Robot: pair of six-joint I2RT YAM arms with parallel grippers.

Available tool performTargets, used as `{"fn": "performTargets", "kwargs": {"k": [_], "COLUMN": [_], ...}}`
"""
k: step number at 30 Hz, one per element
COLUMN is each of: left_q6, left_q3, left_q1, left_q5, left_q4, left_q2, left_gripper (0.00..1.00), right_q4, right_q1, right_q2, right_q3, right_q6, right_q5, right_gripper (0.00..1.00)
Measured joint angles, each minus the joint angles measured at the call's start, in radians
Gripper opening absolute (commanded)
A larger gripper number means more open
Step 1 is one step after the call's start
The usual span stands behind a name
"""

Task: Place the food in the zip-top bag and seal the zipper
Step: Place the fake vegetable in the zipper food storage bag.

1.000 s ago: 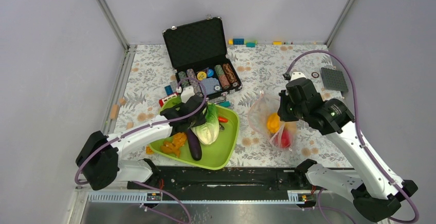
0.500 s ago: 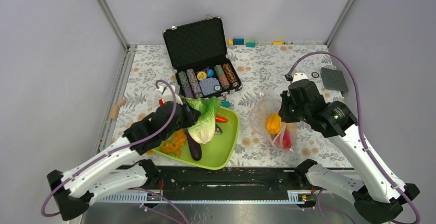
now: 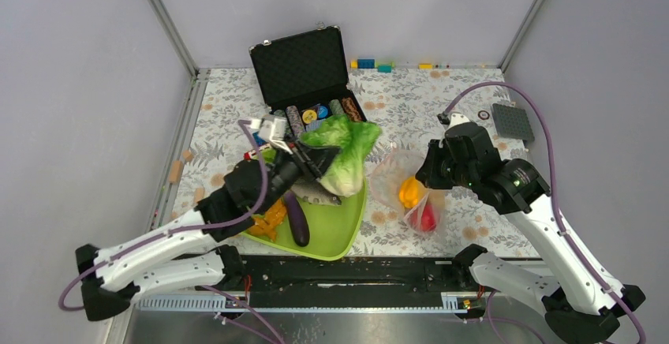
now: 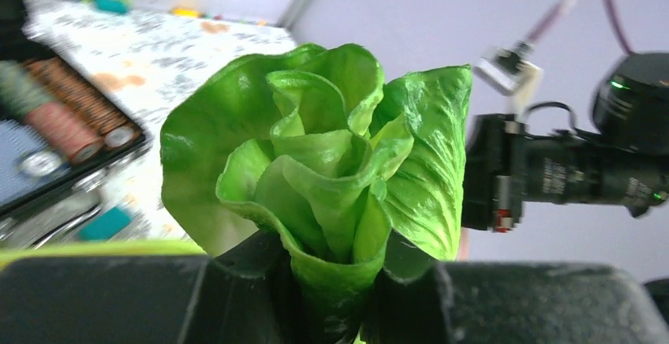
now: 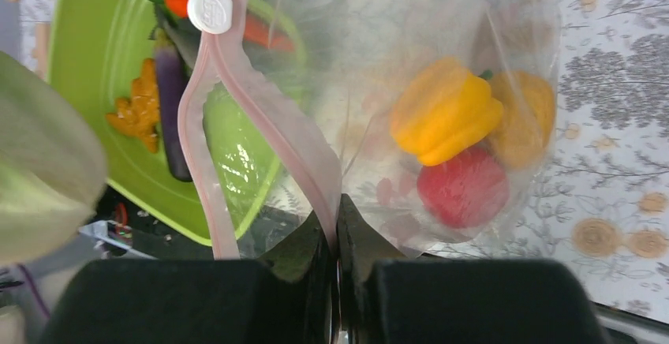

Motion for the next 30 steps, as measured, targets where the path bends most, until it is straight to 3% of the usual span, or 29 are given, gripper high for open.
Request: {"fn": "performTargets", "kwargs": {"k": [6, 17, 30], "left_q6": [0.131, 0.181, 0.197], "left_q3": [0.066, 0.009, -0.145], "left_q1": [-0.119, -0.148, -0.171], "left_q5": [0.004, 0.008, 0.024], "left_q4": [0.28, 0.736, 0.864], "left_q2": [0.193, 0.26, 0.346], "left_gripper": [0.0, 0.0, 0.0], "right_q4": [0.031, 0.119, 0.17], "right_q1": [0.0, 0.0, -0.001], "right_q2": [-0.01, -0.069, -0.101], "right_q3": [-0.001, -0.05, -0.073], "right_q6": [0.07, 0.192, 0.278], "right_q5": [-0.072, -0.155, -0.189], "right_gripper": [0.08, 0.08, 0.09]}}
